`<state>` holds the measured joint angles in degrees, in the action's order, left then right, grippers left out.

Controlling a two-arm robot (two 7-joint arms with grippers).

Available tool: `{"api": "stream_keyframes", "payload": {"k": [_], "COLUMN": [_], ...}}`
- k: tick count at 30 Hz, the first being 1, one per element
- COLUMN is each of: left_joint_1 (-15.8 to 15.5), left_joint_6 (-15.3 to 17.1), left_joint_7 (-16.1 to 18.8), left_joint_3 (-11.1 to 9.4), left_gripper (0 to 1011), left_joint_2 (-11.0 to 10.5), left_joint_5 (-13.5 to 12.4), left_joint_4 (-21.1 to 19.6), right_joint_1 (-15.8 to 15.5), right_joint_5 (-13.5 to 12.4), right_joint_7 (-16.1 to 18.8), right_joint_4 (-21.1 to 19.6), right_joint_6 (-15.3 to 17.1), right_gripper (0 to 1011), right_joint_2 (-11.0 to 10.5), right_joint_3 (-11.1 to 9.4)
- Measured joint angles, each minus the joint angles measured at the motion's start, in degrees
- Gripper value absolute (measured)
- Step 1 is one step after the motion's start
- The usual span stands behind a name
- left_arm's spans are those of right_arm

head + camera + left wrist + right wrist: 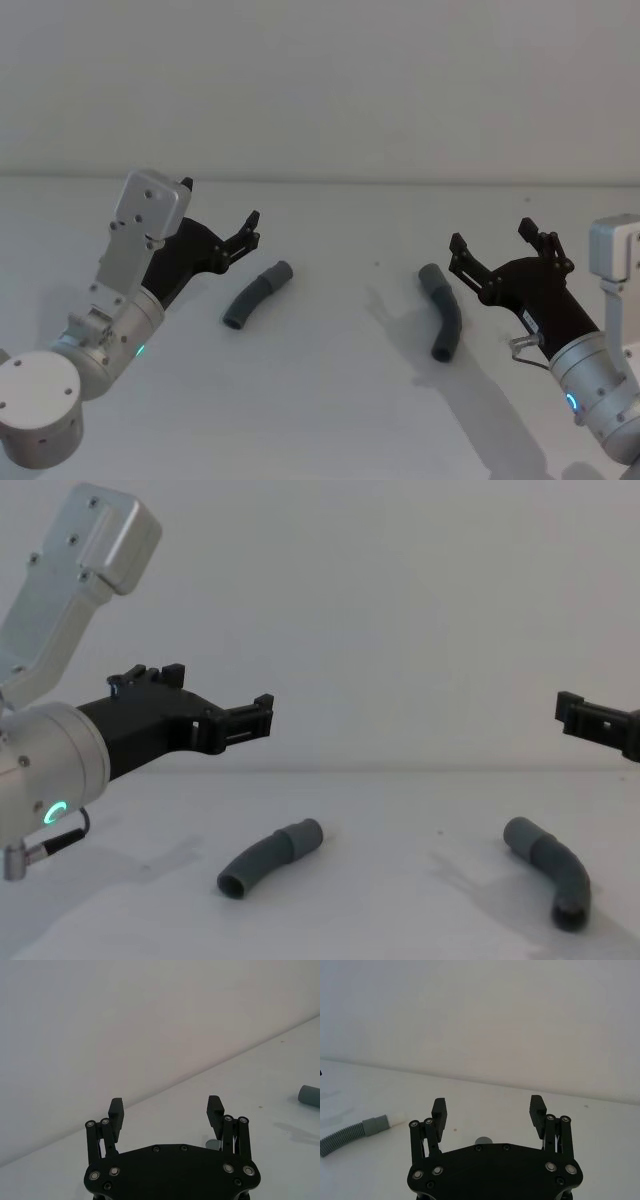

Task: Use both hands to pick up one end of the pipe from the table, align the ends, and insert them.

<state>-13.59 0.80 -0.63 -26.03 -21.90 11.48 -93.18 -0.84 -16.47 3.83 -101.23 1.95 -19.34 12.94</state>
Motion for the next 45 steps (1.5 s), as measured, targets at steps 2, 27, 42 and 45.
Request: {"api": "stream_keyframes", "payload": {"k": [2, 27, 42, 45], "left_joint_1": [0.0, 0.0, 0.0, 0.0], "left_joint_6": [0.0, 0.0, 0.0, 0.0], "left_joint_7": [0.0, 0.0, 0.0, 0.0], "left_joint_3": [0.0, 0.0, 0.0, 0.0], "left_gripper": [1001, 1001, 1001, 1001], "left_joint_2": [0.0, 0.0, 0.0, 0.0], "left_joint_5": [0.0, 0.0, 0.0, 0.0], "left_joint_4": [0.0, 0.0, 0.0, 0.0], "right_joint_1": [0.0, 0.0, 0.0, 0.0], "right_joint_5": [0.0, 0.0, 0.0, 0.0], "right_joint_7": [0.0, 0.0, 0.0, 0.0], "right_joint_4": [0.0, 0.0, 0.0, 0.0], "right_joint_6": [0.0, 0.0, 0.0, 0.0], "right_gripper": [1003, 1003, 1003, 1003], "right_joint_2": [0.0, 0.0, 0.0, 0.0], "right_joint_3": [0.0, 0.0, 0.0, 0.0]}}
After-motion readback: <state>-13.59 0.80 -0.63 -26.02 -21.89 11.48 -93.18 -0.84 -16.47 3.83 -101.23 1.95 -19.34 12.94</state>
